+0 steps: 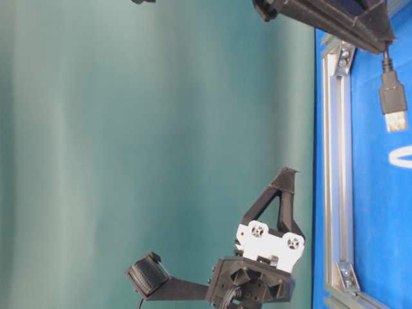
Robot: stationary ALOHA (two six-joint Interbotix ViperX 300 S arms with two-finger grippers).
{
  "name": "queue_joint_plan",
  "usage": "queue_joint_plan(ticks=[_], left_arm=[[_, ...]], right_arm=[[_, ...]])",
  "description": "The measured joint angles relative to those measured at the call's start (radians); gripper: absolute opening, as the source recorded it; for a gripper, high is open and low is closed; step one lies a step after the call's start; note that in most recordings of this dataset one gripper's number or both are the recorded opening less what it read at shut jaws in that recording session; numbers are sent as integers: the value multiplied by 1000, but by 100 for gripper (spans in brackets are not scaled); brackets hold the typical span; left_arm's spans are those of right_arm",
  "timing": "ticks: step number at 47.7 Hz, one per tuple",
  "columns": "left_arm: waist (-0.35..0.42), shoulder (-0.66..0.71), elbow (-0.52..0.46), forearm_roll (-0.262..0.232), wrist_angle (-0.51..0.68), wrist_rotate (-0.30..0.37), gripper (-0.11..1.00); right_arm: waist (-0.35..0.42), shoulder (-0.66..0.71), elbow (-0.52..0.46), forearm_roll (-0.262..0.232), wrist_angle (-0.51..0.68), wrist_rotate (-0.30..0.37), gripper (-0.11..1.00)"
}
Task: Insert the wire through the string loop located in the center.
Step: 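Push the USB plug leftward through the white zip-tie loop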
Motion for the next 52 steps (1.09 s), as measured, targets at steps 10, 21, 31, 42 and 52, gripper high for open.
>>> queue_joint_plan(ticks=[10, 21, 31, 42, 52], left_arm=[[2, 0, -2, 0, 0, 0, 0], [2, 0, 0, 0, 0, -2, 0], [2, 0, -2, 0, 0, -2, 0], [0, 0, 0, 2, 0, 0, 0], [0, 0, 0, 2, 0, 2, 0]], right_arm=[[2, 0, 0, 0, 0, 0, -2], [0, 8, -2, 0, 0, 0, -2], [2, 54, -46, 0, 0, 0, -2], [2, 120, -118, -2, 0, 0, -2], [2, 173, -181, -2, 0, -3, -2]])
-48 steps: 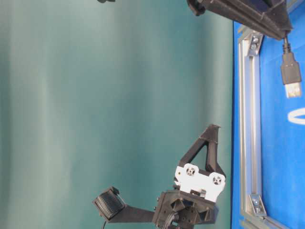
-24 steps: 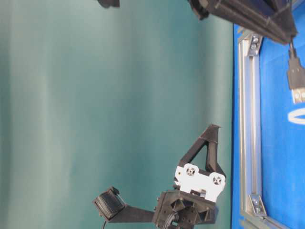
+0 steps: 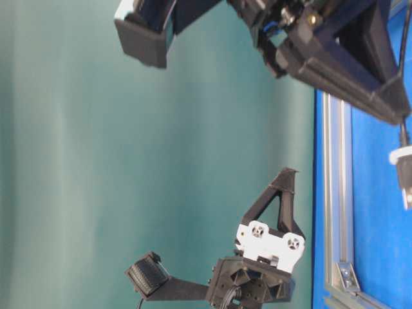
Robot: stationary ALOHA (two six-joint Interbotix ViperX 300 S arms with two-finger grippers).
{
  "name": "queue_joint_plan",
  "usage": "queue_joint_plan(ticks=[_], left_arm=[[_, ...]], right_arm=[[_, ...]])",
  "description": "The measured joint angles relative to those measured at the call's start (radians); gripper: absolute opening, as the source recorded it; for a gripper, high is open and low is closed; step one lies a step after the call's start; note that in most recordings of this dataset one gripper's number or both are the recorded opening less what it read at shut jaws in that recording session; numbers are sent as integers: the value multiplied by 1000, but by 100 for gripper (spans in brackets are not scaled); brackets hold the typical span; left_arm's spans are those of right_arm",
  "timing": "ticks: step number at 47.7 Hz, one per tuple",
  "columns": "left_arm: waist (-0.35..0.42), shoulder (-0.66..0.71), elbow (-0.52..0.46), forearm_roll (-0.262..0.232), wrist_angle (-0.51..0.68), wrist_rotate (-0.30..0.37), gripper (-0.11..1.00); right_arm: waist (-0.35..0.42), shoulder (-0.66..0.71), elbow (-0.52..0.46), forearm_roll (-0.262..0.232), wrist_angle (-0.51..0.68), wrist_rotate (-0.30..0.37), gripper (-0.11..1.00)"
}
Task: Insert the wire through the string loop located in the center.
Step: 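Push the USB plug leftward through the white zip-tie loop, then move the open left gripper to the plug emerging from the loop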
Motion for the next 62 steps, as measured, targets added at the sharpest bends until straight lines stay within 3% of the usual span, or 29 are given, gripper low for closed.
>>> queue_joint_plan(ticks=[19, 38, 62], left_arm=[[-2, 0, -2, 0, 0, 2, 0], [-15, -2, 0, 2, 0, -6, 0], [-242, -89, 98, 2, 40, -23, 0]], right_arm=[[0, 67, -74, -2, 0, -3, -2], [-2, 74, -80, -2, 0, -3, -2], [0, 74, -80, -2, 0, -5, -2]])
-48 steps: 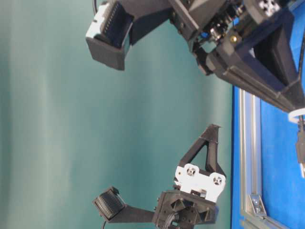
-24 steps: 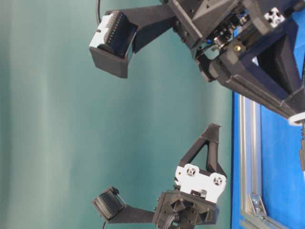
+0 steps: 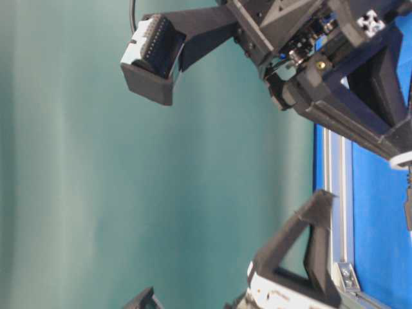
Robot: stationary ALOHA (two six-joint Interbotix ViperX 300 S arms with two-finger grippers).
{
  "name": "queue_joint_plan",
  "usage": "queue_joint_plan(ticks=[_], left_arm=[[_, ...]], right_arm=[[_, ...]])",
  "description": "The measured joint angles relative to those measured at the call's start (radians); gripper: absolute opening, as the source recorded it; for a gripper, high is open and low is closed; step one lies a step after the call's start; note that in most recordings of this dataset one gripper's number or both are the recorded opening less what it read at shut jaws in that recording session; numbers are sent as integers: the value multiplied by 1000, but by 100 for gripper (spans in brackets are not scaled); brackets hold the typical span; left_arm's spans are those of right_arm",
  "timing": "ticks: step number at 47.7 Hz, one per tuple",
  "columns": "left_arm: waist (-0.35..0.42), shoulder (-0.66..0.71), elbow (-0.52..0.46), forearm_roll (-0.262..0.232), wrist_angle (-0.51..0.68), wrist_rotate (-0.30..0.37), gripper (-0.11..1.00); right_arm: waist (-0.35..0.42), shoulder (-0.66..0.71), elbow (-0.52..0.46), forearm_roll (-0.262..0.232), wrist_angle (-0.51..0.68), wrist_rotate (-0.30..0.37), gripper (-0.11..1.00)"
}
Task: Insert the wire through the string loop located in the center.
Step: 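Move the open left gripper to the plug emerging from the loop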
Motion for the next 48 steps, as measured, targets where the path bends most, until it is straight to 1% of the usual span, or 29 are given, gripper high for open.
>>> queue_joint_plan(ticks=[7, 12, 48], left_arm=[[-63, -28, 17, 0, 23, -5, 0], [-84, -37, 18, 0, 29, -5, 0], [-89, -38, 2, 0, 51, -3, 1]], right_arm=[[0, 0, 2, -2, 0, 0, -2], [-2, 0, 0, -3, 0, 0, -2], [0, 0, 2, -3, 0, 0, -2]])
